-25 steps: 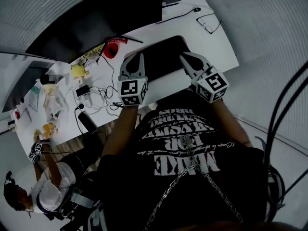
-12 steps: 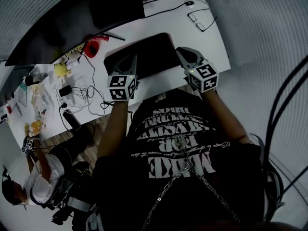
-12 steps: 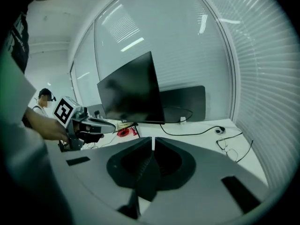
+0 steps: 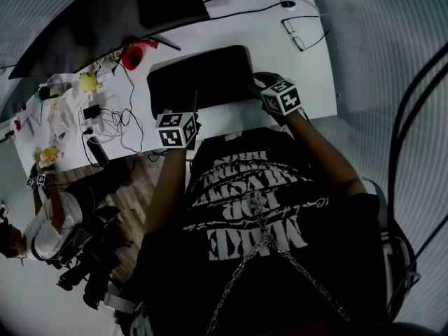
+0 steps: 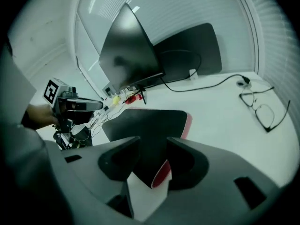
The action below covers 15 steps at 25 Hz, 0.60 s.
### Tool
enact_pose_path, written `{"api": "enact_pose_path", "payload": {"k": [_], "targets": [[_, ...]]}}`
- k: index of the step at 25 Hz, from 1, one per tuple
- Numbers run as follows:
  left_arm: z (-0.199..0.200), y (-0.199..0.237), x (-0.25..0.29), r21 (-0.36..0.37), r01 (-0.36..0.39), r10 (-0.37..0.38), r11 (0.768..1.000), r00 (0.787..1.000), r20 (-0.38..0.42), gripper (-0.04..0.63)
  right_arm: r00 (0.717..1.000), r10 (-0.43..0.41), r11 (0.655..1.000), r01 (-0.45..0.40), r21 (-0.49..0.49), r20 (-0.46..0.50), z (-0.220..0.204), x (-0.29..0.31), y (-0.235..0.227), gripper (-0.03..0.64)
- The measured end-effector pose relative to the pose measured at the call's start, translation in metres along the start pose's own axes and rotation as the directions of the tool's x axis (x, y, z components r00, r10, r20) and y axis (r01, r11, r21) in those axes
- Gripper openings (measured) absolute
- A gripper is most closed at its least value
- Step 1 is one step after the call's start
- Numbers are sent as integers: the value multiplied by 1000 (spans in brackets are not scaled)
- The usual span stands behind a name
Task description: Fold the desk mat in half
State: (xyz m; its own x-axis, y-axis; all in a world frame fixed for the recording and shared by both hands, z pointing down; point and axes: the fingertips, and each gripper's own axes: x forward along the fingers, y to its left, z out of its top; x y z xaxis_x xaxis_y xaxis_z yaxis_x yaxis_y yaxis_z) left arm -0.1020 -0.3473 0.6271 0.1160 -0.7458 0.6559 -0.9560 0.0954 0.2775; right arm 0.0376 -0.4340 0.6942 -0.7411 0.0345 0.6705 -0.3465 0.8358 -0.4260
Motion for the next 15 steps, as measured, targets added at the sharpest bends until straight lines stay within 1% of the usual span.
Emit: {"api": "enact_pose_path", "payload": {"k": [3,5,10,12,13,14,15], "targets": [[-9,-2,-5,-34,-28,28,999,999,-15,8,997,19,998,-14,69,-74,-20,13,-13,189],[-11,-3,-13,-30,-50,49,998,999,-10,8,993,53,989,-37,143,-104,-33,23,-15,213],[-6,-3,-31,-8,-74,74,997,997,21,8,983,147,949,-110,296,-105,-41,37,-10,218],[-3,3,-38,5,-78,78,997,997,30,8,983,150,941,-110,320,-105,-40,41,-10,218],[-1,5,-41,16,-79,78,997,996,35,8,986,135,948,-99,303,-100,-36,41,-12,213],[1,8,-43,30,-78,77,997,996,38,8,990,108,961,-81,263,-91,-30,38,-13,154],[3,9,-46,46,-75,73,996,997,40,8,994,78,977,-60,204,-78,-24,33,-13,55]]}}
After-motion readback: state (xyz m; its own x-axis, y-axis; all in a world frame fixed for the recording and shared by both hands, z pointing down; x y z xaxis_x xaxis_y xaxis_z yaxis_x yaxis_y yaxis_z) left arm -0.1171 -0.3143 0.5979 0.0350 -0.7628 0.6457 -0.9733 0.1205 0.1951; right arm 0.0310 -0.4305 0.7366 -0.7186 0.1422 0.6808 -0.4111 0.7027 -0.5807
